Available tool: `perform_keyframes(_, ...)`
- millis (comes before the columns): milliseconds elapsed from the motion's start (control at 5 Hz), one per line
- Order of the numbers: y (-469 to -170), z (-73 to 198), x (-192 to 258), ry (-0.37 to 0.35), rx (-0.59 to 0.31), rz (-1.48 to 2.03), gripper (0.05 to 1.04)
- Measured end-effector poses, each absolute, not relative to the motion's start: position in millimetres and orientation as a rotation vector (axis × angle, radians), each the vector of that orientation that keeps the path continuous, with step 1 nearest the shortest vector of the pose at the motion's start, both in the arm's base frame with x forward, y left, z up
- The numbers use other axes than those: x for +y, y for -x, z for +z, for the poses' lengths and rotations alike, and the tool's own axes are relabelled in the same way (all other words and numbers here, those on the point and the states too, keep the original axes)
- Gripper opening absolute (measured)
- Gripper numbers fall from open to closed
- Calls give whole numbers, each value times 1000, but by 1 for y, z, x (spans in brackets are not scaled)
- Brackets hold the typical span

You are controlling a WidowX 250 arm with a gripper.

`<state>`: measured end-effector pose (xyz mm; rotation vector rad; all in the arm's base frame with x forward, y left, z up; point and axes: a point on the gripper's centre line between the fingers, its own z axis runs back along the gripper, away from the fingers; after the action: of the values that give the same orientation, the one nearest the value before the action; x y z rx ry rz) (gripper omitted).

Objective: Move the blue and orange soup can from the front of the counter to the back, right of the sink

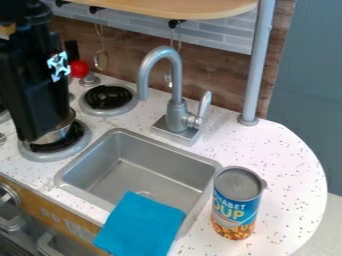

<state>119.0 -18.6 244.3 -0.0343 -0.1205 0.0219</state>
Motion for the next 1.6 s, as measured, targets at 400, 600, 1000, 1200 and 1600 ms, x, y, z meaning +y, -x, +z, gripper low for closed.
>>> perform_keyframes(400,-116,220,-24,38,-148,-14,1005)
perform_keyframes(600,-107,199,-22,16,-229,-56,1005)
perform_keyframes(1000,-130,153,-37,7,-343,-80,1005)
perform_keyframes(1200,-159,130,-53,-13,-300,-38,1005)
perform_keyframes(1600,-206,93,-86,-12,-240,10,1005)
